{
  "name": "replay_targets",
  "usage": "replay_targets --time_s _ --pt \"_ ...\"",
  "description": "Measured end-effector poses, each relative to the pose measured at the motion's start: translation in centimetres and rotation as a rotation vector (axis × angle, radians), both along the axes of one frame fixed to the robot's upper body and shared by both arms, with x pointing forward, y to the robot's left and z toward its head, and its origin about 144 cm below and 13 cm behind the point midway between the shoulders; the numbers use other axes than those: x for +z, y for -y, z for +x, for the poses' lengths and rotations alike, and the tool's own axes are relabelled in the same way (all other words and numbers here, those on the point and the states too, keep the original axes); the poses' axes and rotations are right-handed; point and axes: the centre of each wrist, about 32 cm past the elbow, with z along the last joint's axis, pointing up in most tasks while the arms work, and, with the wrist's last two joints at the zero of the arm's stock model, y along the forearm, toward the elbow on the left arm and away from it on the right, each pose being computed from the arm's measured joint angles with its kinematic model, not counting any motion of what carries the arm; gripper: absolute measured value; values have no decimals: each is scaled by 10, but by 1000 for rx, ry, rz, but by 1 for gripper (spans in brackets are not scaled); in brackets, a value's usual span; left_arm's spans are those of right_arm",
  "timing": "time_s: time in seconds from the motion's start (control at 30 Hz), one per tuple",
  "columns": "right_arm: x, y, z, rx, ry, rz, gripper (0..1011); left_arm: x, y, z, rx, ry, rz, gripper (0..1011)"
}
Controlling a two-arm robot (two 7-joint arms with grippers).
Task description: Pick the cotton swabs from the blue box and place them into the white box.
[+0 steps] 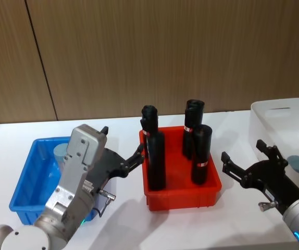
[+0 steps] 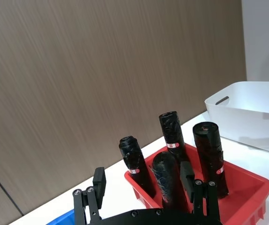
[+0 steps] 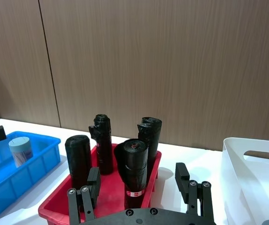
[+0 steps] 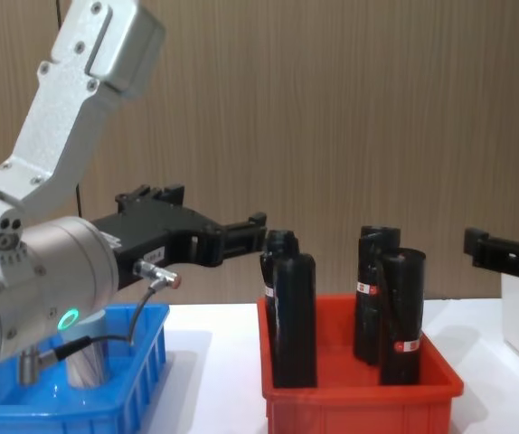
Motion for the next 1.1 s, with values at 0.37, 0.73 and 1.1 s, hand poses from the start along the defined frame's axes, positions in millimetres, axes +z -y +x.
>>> replay_targets --time_s 0.37,0.73,1.1 --pt "0 0 0 0 -1 0 1002 -2 1 -3 12 10 -6 1004" --pt "0 0 0 0 -1 0 1002 -2 1 -3 13 10 -7 1004" --pt "-2 2 5 7 -5 -3 1002 -2 0 -3 13 9 -7 1004"
